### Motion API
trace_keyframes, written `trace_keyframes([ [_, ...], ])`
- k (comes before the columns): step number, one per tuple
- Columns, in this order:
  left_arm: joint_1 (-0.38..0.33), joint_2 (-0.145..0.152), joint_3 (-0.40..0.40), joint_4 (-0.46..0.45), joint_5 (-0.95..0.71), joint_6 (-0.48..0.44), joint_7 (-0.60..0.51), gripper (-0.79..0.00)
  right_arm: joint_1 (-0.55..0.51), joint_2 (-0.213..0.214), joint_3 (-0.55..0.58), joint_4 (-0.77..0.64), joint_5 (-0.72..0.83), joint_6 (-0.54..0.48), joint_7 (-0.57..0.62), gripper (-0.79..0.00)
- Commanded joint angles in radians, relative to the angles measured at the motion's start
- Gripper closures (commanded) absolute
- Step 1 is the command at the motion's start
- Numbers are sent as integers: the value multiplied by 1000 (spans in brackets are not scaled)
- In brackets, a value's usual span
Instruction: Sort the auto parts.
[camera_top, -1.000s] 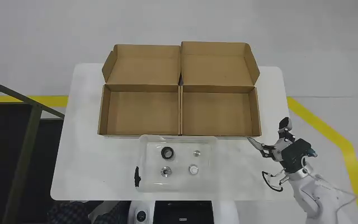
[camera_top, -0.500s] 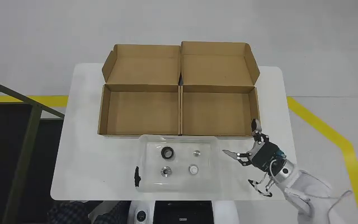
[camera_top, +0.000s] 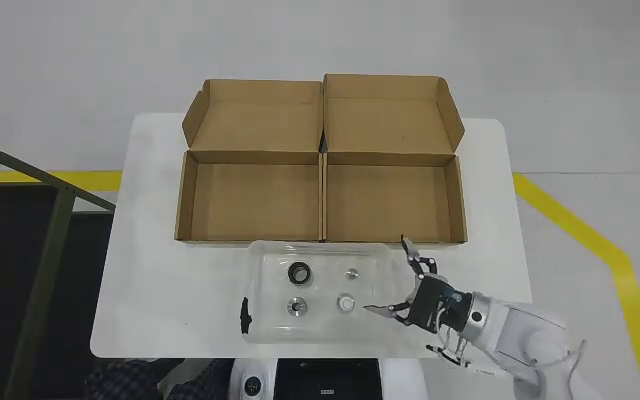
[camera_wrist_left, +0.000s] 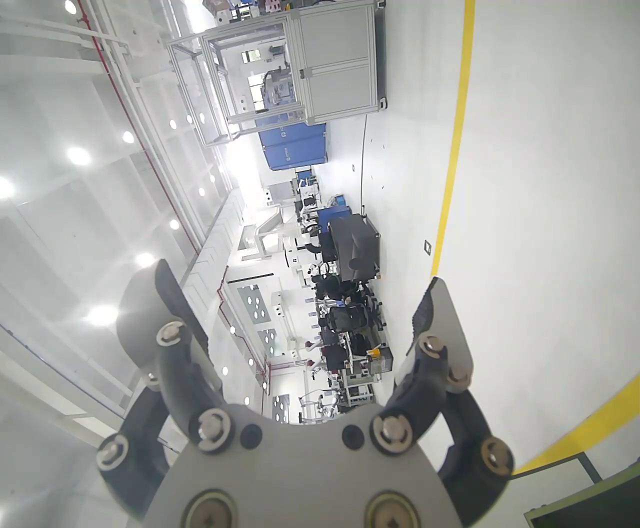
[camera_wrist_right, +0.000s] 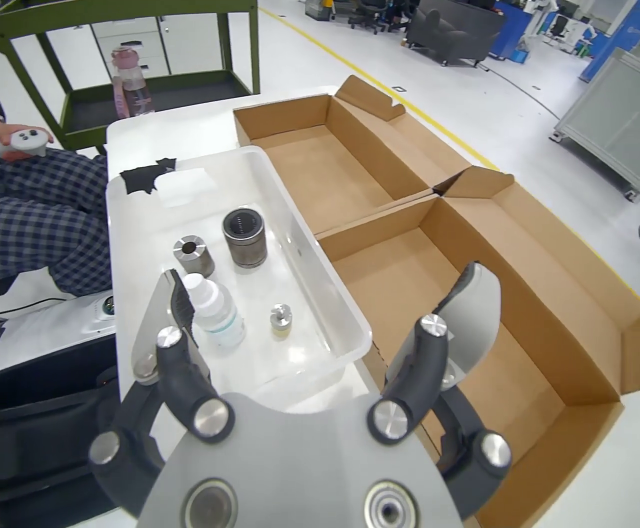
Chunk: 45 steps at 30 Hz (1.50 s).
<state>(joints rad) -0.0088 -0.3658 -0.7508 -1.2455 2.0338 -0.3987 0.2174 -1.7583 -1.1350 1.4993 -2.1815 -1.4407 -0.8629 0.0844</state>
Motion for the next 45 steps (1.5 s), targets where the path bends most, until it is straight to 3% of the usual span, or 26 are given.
trace_keyframes([
  [1,0,0,0,0,0,0,0,-785,6,2,-27,-3,-16,-16,19,-785],
  [13,0,0,0,0,0,0,0,-785,73,8,-177,35,-113,-46,111,-785],
  [27,0,0,0,0,0,0,0,-785,129,13,-235,109,-128,-8,164,-785],
  [34,0,0,0,0,0,0,0,-785,138,18,-252,120,-128,-5,188,-631],
  [41,0,0,0,0,0,0,0,-785,152,23,-277,129,-134,-12,209,-526],
  [44,0,0,0,0,0,0,0,-785,158,25,-285,131,-138,-14,217,-379],
  [45,0,0,0,0,0,0,0,-785,159,26,-287,132,-138,-15,219,-363],
])
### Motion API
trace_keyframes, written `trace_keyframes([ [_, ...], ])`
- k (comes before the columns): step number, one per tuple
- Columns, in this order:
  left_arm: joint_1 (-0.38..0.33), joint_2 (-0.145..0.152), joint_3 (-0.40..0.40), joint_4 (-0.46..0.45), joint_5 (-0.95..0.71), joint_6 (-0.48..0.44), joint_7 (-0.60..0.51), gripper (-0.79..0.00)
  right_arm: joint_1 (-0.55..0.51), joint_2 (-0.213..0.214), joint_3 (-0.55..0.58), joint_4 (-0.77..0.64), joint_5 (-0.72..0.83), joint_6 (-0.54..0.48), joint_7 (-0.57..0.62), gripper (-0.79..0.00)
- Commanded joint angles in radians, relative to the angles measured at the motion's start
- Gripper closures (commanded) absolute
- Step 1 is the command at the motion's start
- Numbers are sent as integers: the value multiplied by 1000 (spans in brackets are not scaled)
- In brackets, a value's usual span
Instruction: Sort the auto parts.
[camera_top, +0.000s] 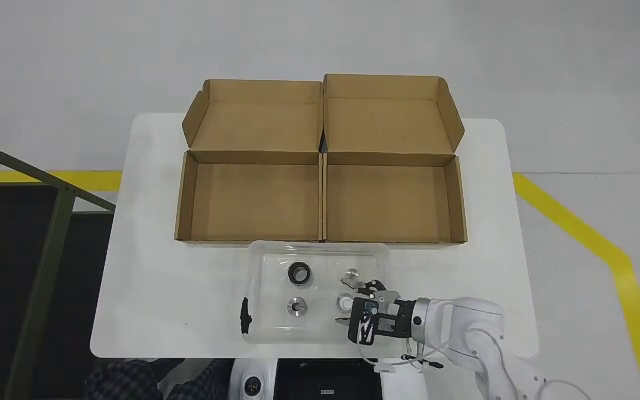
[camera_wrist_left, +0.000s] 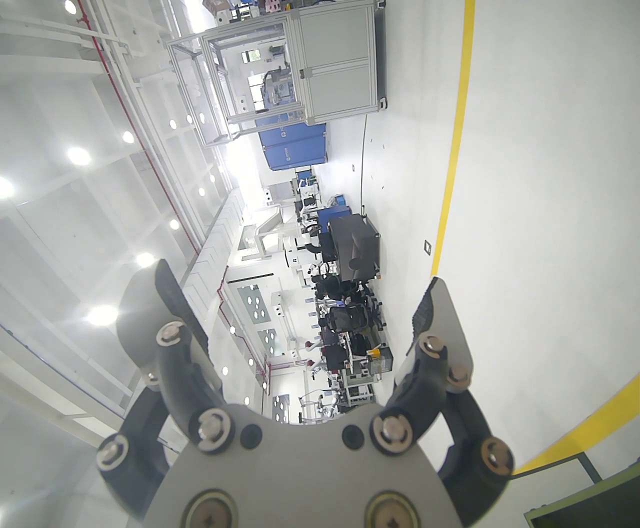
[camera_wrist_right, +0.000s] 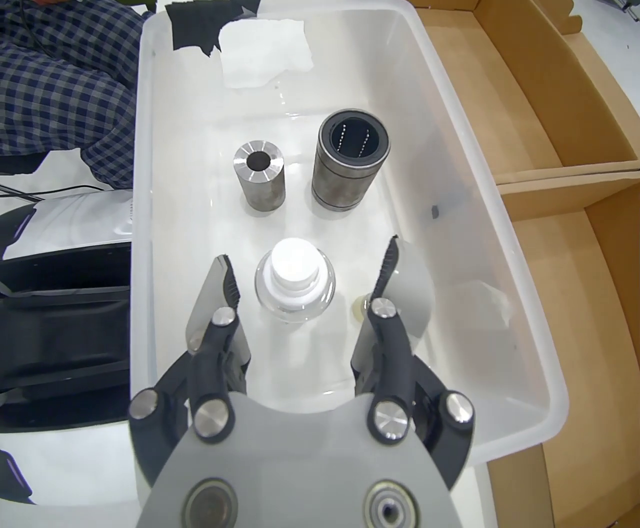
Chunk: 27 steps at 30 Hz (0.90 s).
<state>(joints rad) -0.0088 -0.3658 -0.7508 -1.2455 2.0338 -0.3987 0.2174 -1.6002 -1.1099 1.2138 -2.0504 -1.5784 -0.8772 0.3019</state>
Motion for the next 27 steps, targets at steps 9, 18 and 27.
trace_keyframes([
  [9,0,0,0,0,0,0,0,-785,13,8,-16,13,6,-14,6,-209],
  [18,0,0,0,0,0,0,0,-785,9,19,6,-10,25,-19,-12,0],
  [27,0,0,0,0,0,0,0,-785,-10,28,42,-52,85,-3,-89,0],
])
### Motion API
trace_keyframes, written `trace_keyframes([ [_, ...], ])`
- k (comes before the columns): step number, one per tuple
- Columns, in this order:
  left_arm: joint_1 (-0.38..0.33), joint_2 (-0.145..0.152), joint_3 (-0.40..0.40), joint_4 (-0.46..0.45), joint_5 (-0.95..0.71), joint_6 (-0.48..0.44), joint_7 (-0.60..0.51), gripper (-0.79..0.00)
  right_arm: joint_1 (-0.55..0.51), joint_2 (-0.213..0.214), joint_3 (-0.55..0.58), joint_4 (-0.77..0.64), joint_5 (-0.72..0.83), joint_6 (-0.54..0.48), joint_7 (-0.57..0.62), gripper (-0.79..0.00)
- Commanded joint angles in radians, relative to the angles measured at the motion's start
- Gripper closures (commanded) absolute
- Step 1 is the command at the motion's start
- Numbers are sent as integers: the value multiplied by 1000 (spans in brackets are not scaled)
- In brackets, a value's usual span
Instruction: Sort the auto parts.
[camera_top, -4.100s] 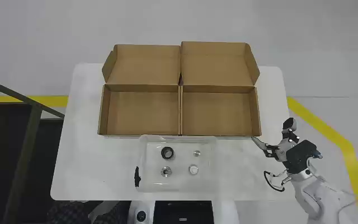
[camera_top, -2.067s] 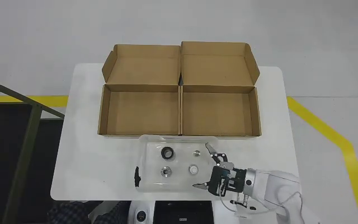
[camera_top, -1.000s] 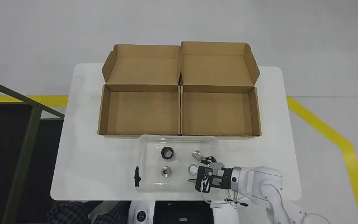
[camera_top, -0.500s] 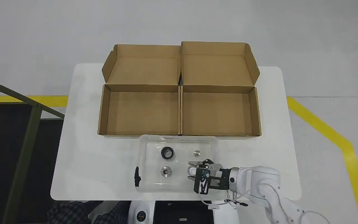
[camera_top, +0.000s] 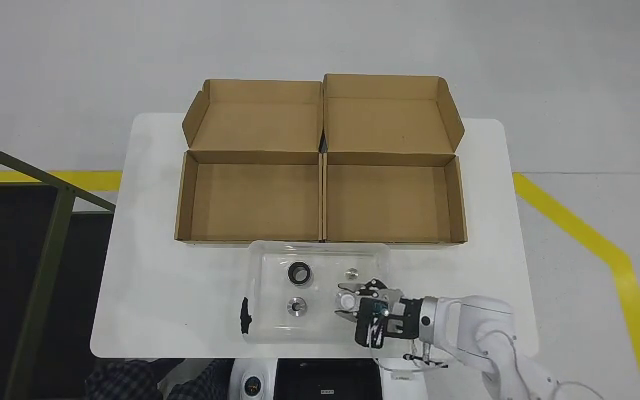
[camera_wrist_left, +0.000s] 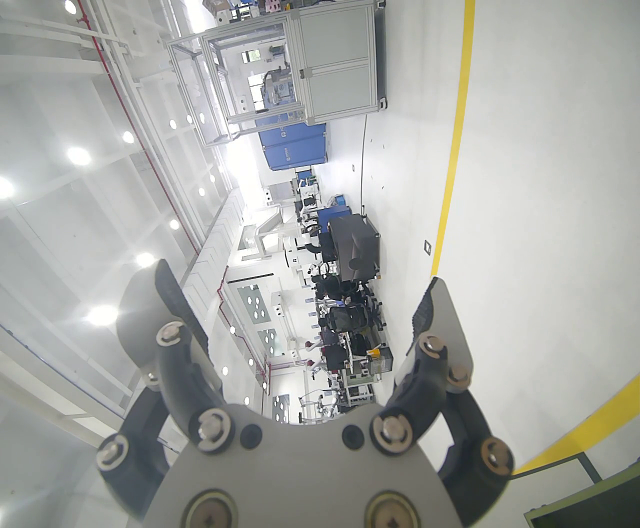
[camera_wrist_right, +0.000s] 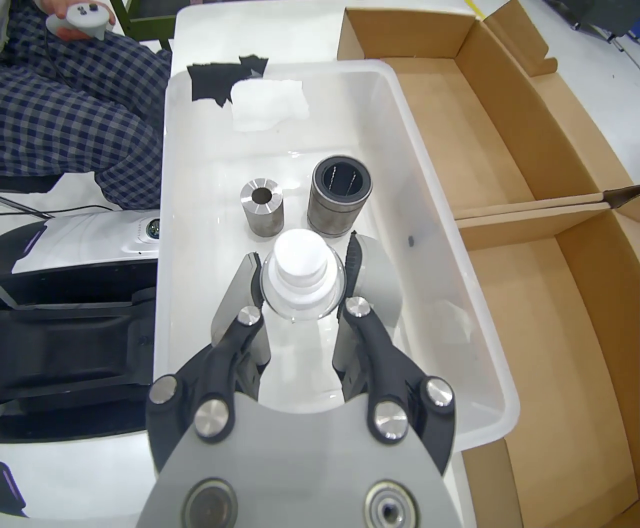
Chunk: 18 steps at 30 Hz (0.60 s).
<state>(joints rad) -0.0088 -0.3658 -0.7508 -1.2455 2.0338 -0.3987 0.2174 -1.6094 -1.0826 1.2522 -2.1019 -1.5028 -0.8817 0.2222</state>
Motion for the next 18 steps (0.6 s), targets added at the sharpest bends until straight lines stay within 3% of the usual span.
trace_keyframes([
  [1,0,0,0,0,0,0,0,-785,-1,1,8,0,21,5,-23,0],
  [10,0,0,0,0,0,0,0,-785,26,2,39,53,145,34,-197,0],
  [18,0,0,0,0,0,0,0,-785,50,-1,55,101,305,66,-281,0],
])
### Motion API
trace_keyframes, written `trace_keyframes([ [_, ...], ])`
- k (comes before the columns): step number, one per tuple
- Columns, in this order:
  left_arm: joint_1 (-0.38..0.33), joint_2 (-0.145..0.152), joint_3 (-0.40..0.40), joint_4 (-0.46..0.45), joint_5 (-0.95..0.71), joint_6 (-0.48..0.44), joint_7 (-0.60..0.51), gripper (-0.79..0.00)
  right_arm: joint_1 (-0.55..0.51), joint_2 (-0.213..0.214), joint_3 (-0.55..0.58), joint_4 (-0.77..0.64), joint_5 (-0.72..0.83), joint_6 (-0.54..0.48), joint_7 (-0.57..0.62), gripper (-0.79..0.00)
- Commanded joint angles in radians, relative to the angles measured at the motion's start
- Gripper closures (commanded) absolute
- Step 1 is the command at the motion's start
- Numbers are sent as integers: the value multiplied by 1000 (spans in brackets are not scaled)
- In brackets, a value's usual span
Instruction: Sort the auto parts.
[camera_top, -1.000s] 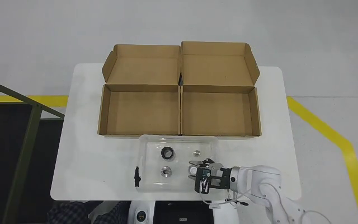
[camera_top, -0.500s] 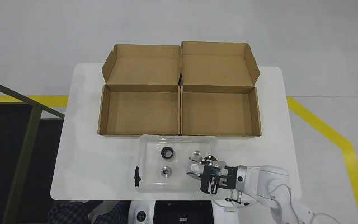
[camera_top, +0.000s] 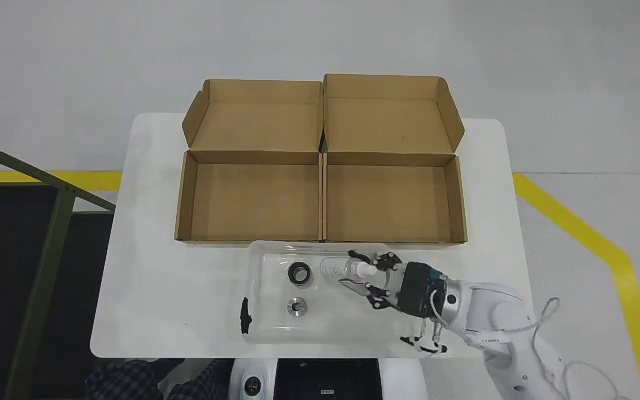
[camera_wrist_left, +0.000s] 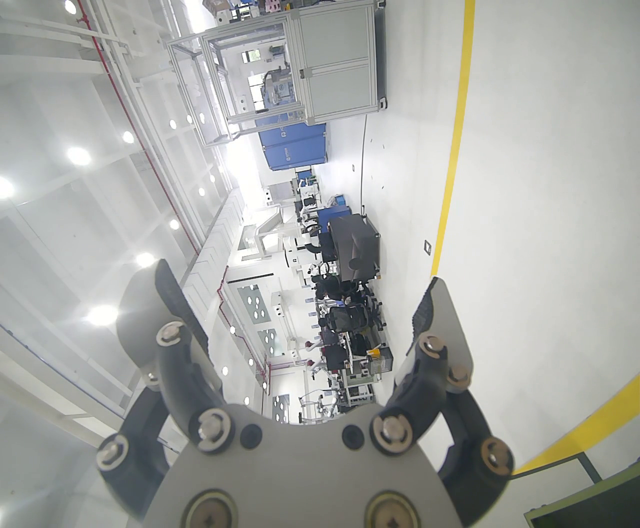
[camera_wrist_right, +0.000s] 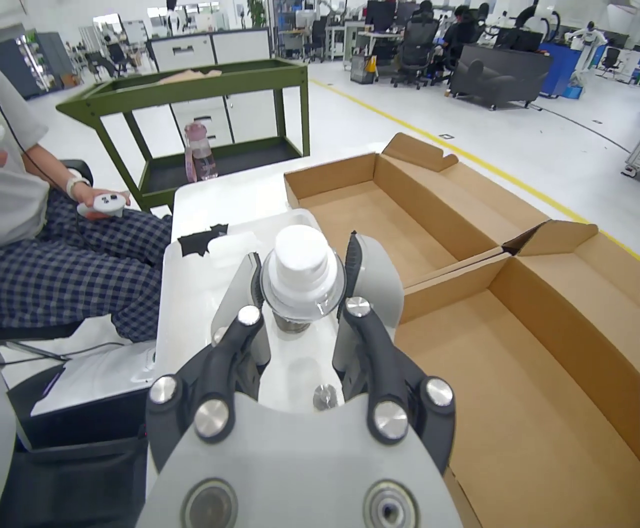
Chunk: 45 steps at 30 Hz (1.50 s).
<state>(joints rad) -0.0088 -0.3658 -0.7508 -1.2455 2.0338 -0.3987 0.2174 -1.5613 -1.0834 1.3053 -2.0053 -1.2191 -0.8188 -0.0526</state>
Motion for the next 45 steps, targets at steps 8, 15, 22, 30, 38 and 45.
trace_keyframes([
  [8,0,0,0,0,0,0,0,-785,23,-3,30,27,203,41,-42,0],
  [15,0,0,0,0,0,0,0,-785,37,-5,61,16,310,85,-62,0],
  [22,0,0,0,0,0,0,0,-785,44,-8,73,-10,371,109,-75,0],
  [30,0,0,0,0,0,0,0,-785,52,-12,70,-31,396,124,-75,0],
  [38,0,0,0,0,0,0,0,-785,68,-16,64,-46,391,143,-72,0],
  [45,0,0,0,0,0,0,0,-785,88,-20,40,-43,354,152,-53,0],
])
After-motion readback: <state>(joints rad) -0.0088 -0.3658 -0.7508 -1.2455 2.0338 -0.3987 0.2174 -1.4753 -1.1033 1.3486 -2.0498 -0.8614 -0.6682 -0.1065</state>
